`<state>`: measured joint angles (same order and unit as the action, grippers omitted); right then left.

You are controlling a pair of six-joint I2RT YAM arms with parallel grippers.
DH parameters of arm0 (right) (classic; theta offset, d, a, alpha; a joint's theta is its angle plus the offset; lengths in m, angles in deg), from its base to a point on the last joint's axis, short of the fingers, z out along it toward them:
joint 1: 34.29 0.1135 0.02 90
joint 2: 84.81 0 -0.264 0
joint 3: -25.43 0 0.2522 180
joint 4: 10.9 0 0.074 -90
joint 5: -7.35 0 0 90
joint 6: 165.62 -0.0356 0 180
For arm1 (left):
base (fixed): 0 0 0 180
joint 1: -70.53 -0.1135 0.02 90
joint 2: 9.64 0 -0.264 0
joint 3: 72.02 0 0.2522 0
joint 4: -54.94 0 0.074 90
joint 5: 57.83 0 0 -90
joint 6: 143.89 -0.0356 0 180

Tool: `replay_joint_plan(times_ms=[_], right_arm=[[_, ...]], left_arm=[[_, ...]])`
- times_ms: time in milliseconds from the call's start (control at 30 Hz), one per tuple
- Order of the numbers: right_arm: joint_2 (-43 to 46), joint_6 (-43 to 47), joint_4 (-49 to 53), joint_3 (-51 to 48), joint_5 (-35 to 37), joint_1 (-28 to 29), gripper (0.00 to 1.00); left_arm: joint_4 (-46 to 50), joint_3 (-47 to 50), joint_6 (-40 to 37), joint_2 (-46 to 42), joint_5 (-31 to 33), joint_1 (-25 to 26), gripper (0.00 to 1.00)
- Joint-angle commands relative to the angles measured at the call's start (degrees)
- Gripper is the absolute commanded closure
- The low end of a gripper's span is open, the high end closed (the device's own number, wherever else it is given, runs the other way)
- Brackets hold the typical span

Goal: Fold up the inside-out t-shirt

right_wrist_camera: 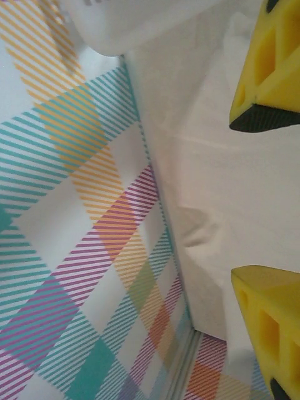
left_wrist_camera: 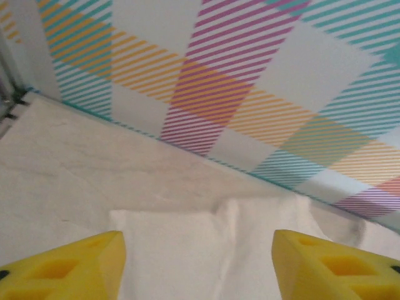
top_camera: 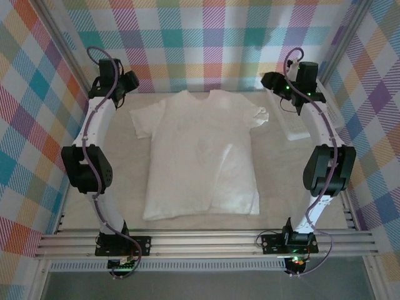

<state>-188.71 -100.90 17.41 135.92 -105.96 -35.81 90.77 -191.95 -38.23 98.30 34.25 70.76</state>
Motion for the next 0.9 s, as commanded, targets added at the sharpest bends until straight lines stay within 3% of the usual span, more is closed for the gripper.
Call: replay_joint_plan(times_ms=[0, 133, 200, 233, 300, 367, 433, 533, 567, 700, 767, 867], right_arm=[[9.3, 0.0, 8.0, -2.3, -4.7, 0.2, 0.38], [21.3, -6.1, 13.4, -18.0, -4.1, 0.8, 0.38], [28.4, -8.3, 15.7, -27.0, -1.4, 2.7, 0.38], [31.9, -8.7, 17.8, -31.3, 0.4, 4.4, 0.39], [37.5, -8.7, 22.5, -37.2, 3.4, 8.5, 0.39], [41.2, -8.5, 26.6, -41.7, 4.8, 14.2, 0.39], [42.5, -8.5, 29.0, -45.3, 5.2, 19.2, 0.39], [42.8, -10.3, 30.7, -48.9, 5.4, 21.0, 0.38], [42.9, -10.7, 30.5, -49.4, 5.6, 21.0, 0.38], [42.3, -11.5, 27.8, -49.3, 5.3, 21.0, 0.37], [41.7, -11.4, 27.7, -48.9, 5.1, 21.0, 0.37], [41.1, -11.7, 27.8, -48.6, 5.2, 21.0, 0.37]], left_arm=[[-8.9, 5.7, 0.4, -14.4, -8.0, 1.8, 0.34], [-15.7, 22.5, -4.2, -28.4, -13.6, 8.7, 0.25], [-16.3, 29.3, -10.0, -34.2, -16.9, 13.9, 0.13], [-15.3, 32.6, -15.7, -36.9, -17.3, 17.7, 0.03], [-9.7, 36.8, -26.9, -40.1, -16.6, 25.5, 0.00], [1.6, 39.1, -38.9, -41.1, -15.0, 33.8, 0.00], [10.4, 41.3, -47.9, -40.4, -13.3, 39.9, 0.00], [20.0, 45.7, -56.2, -36.9, -9.1, 48.0, 0.00], [20.8, 47.0, -56.1, -35.7, -8.8, 49.6, 0.00], [9.4, 52.9, -41.5, -33.1, -13.0, 50.7, 0.00], [5.1, 53.9, -32.9, -31.0, -10.3, 50.7, 0.00], [7.0, 50.4, -19.1, -23.8, -6.3, 50.7, 0.00]])
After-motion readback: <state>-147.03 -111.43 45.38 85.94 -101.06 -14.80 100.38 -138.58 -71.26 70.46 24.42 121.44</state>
